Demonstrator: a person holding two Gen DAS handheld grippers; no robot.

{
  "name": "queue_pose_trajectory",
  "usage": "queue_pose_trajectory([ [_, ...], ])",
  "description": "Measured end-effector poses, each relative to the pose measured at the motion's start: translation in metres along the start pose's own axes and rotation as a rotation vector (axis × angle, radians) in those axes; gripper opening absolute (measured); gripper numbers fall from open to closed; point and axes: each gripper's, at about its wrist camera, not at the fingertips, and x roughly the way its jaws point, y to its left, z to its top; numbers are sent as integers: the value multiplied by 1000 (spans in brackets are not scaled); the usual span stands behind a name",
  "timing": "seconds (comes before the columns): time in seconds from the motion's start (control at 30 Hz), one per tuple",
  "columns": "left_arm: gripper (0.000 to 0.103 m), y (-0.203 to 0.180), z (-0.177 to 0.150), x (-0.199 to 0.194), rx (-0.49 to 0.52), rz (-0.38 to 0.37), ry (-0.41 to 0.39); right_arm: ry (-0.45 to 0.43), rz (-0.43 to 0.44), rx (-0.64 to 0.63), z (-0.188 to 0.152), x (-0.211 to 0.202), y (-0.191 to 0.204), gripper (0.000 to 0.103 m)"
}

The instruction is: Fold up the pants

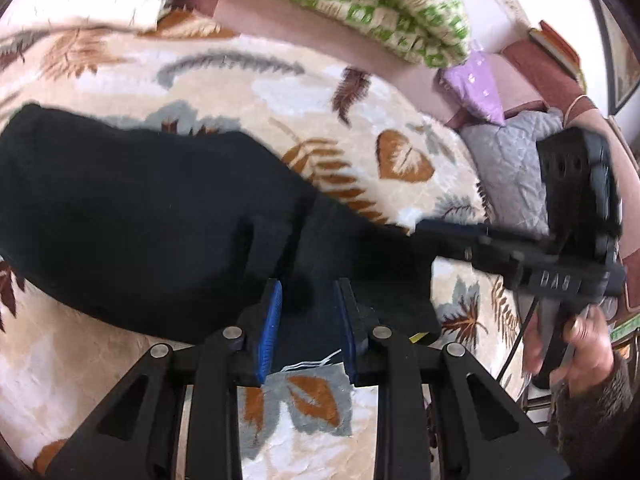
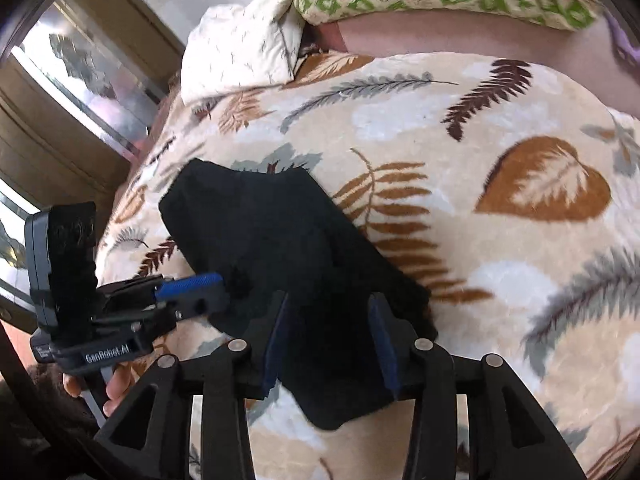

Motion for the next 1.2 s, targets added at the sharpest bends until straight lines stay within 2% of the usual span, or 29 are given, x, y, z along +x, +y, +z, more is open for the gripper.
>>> queue_pose_trajectory([
  [0.13, 23, -8, -5, 9, 80, 36, 19, 47, -13, -55, 23, 27, 5, 43],
  [0.2, 23, -9, -6, 10, 103, 47, 12, 98, 2, -60, 29, 42, 2, 43],
  [0.3, 34, -6, -3, 13, 96, 32, 17, 145, 9, -82, 30, 55, 1, 43],
  [0.37, 36, -3, -2, 16, 93, 36, 20, 158, 33, -86, 31, 62, 1, 41],
  [0.43, 36, -1, -3, 18, 98, 42, 33, 163, 41, -128, 31, 66, 6, 26],
  [0.47, 36, 0, -5, 18, 101, 43, 35, 163, 35, -144, 30, 66, 9, 9],
  [0.57, 36, -1, -7, 14, 108, 36, 26, 129, 46, -177, 31, 53, 15, 9],
  [0.6, 36, -2, -7, 13, 108, 33, 22, 106, 79, -184, 31, 44, 16, 9],
  [0.63, 38, -3, -7, 12, 109, 26, 14, 93, 86, -198, 31, 39, 19, 9],
  [0.67, 46, -4, -7, 13, 109, 28, 12, 88, 92, -214, 31, 33, 22, 9],
  [0.7, 48, -4, -7, 15, 108, 30, 12, 85, 96, -222, 30, 28, 23, 9],
  [0.8, 49, -2, -6, 17, 82, 9, 6, 72, 120, -243, 29, 16, 27, 9],
  [0.9, 48, 3, -2, 17, 32, -47, -1, 60, 165, -272, 28, 5, 33, 9],
  [0.97, 48, 5, -6, 8, 4, -84, -28, 55, 199, -302, 27, 1, 39, 9],
  [1.03, 42, 5, -12, 1, -10, -56, -50, 68, 219, -330, 28, 1, 48, 9],
  [1.07, 35, 7, -16, -1, -33, -54, -47, 74, 211, -343, 28, 4, 51, 9],
  [1.2, 34, 24, -30, 9, -152, -30, -8, 140, 177, -357, 32, 35, 61, 10],
])
